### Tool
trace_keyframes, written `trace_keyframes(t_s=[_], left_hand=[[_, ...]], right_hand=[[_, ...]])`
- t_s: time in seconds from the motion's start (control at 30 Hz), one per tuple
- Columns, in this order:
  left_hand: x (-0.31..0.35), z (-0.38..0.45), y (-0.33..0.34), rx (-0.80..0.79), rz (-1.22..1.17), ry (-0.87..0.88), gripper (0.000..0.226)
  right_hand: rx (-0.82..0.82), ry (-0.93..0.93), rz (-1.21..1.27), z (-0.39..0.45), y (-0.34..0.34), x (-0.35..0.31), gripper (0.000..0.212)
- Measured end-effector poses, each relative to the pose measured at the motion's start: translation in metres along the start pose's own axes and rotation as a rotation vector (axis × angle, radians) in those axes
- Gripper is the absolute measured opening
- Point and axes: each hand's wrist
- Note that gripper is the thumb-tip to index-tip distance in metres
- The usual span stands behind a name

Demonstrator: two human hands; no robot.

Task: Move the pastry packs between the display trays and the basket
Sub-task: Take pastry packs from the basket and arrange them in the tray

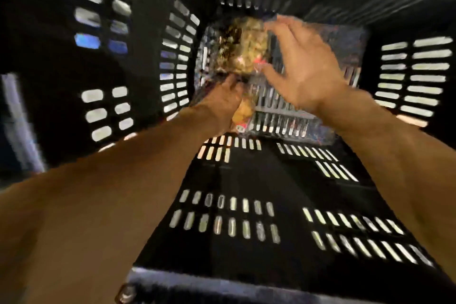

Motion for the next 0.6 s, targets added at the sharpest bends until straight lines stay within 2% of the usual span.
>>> trace_keyframes(t_s=[0.2,0.3,0.37,0.47,0.53,0.57,0.6], left_hand=[[-0.022,0.016,0.02,0.05,-0.079,-0.203,0.076],[-0.025,0.008,0.018,0.067,-0.043,-0.178,0.092],[-0.027,0.003,0.018,0.077,-0.166,-0.206,0.094],[-0.028,0.003,0.021,0.059,-0.34,-0.338,0.076],[-0.024,0.005,0.023,0.044,-0.414,-0.43,0.045],[-0.025,0.003,0.023,0.052,-0.389,-0.423,0.027],[-0.027,0.001,0.025,0.072,-0.354,-0.4,0.023]], right_hand=[[0.005,0.013,0.046,0.026,0.019,0.005,0.07],[-0.007,0.007,0.046,0.033,0.021,0.007,0.074],[-0.008,0.017,0.037,0.04,0.025,0.008,0.074],[0.012,0.023,-0.023,0.052,0.036,0.004,0.079],[0.018,0.054,-0.068,0.058,0.044,0.002,0.085],[0.014,0.082,-0.085,0.062,0.046,0.0,0.088],[0.007,0.11,-0.106,0.066,0.046,-0.001,0.092]])
Point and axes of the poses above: each hand's wrist, its own z-axis towards the middle knuckle, its own y-axis out of the palm, x = y × z, and after that the axes turned 4 degrees about z, right-handed
